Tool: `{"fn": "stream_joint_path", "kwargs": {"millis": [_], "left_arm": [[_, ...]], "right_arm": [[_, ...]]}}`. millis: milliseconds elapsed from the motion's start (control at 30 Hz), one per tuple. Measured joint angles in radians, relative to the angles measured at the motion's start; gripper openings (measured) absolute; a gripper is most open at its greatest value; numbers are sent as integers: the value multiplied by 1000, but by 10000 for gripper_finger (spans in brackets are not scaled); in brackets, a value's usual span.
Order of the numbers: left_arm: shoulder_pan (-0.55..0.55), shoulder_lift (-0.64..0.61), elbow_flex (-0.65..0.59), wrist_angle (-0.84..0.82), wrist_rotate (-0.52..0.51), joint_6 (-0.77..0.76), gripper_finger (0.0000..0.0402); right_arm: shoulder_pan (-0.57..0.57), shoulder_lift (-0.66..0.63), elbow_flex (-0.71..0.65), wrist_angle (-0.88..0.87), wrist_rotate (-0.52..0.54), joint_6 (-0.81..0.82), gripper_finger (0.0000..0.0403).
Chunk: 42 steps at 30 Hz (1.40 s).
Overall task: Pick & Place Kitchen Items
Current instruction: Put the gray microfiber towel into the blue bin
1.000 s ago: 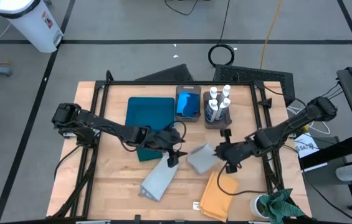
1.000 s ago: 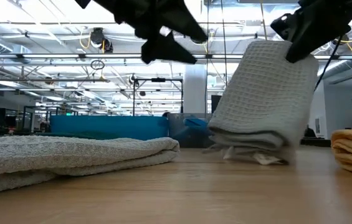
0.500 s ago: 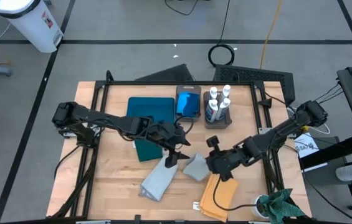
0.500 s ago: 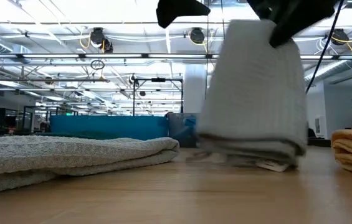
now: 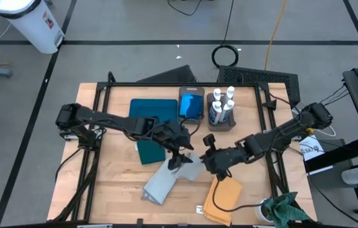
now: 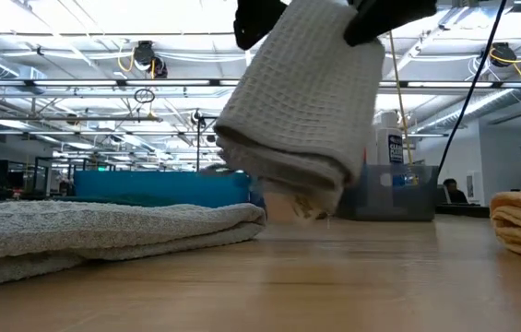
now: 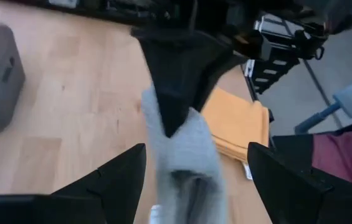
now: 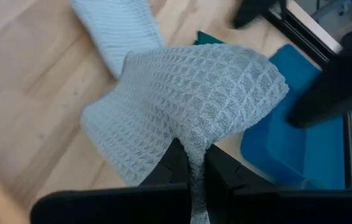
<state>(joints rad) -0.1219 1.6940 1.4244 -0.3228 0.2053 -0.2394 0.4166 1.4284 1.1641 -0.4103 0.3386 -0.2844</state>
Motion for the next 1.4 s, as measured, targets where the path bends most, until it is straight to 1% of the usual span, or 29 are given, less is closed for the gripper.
{"fn": "stream_joint_path", "kwargs": {"millis": [167, 500, 600, 700, 800, 900, 1033, 1133, 1200, 1267, 1333, 1400], "left_arm": [[28, 7, 0, -14, 6, -61, 280], [33, 48, -1, -63, 6, -29, 280], [39, 48, 0, -55, 4, -25, 272], [44, 46, -1, -45, 4, -28, 244], [44, 45, -1, -40, 5, -29, 201], [44, 45, -1, -47, 10, -29, 149], [44, 45, -1, -38, 56, -15, 75], [44, 45, -1, -36, 60, 3, 22], [44, 44, -1, -36, 37, 7, 16], [40, 44, -1, -39, -13, 12, 22], [34, 36, -1, -49, -66, 24, 23], [32, 24, -1, -53, -113, 27, 16]], "right_arm": [[-30, 0, 0, 31, 1, 1, 0], [-36, -1, 0, 32, 0, 0, 0], [-36, -1, 0, 30, -1, 9, 0], [-35, -1, 0, 27, -2, 10, 0], [-35, -1, 0, 23, -2, 11, 0], [-35, -1, 0, 19, -3, 11, 0], [-35, -1, 0, 17, -3, 11, 0], [-35, -1, 0, 16, -3, 25, 0], [-35, -1, 0, 16, -1, 43, 4], [-35, -1, 0, 10, 6, 76, 14], [-35, -7, -1, 0, 52, 130, 30], [-30, -25, -1, -29, 109, 186, 49]]}}
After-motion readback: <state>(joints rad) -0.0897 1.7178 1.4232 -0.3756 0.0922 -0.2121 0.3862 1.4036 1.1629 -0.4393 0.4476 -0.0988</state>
